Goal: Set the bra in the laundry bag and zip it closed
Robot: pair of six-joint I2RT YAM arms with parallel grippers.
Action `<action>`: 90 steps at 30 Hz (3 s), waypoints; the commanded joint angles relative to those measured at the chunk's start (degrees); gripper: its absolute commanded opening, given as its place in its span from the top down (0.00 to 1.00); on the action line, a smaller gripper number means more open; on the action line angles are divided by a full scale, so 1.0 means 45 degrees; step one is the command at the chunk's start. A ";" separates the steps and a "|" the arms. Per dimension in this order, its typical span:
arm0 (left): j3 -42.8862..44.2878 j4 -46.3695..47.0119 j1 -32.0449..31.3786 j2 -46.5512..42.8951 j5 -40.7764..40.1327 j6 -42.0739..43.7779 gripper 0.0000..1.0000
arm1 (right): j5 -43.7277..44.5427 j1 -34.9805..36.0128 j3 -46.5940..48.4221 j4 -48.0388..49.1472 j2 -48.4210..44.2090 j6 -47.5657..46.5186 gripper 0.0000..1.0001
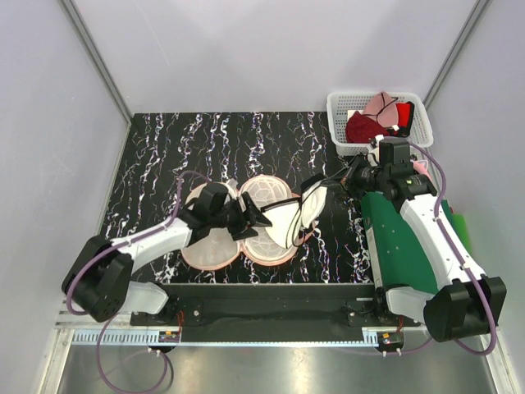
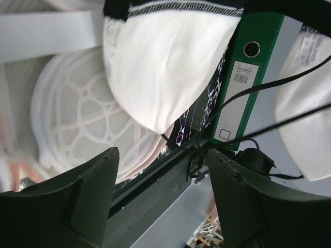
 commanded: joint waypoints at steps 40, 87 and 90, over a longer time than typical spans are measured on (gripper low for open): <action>0.3973 -0.0812 -0.0813 0.4905 -0.1943 0.2194 0.74 | 0.0661 -0.0558 -0.0804 -0.1920 -0.0966 -0.2712 1.00; 1.3232 -1.0577 0.0789 0.5181 -0.6569 1.3278 0.06 | 0.8338 0.8446 -0.8283 0.9623 0.0012 1.1216 0.99; 1.1773 -1.1184 0.0769 0.3060 -0.6324 0.9550 0.03 | 0.8395 0.8426 -0.9043 0.9310 -0.0807 1.1329 1.00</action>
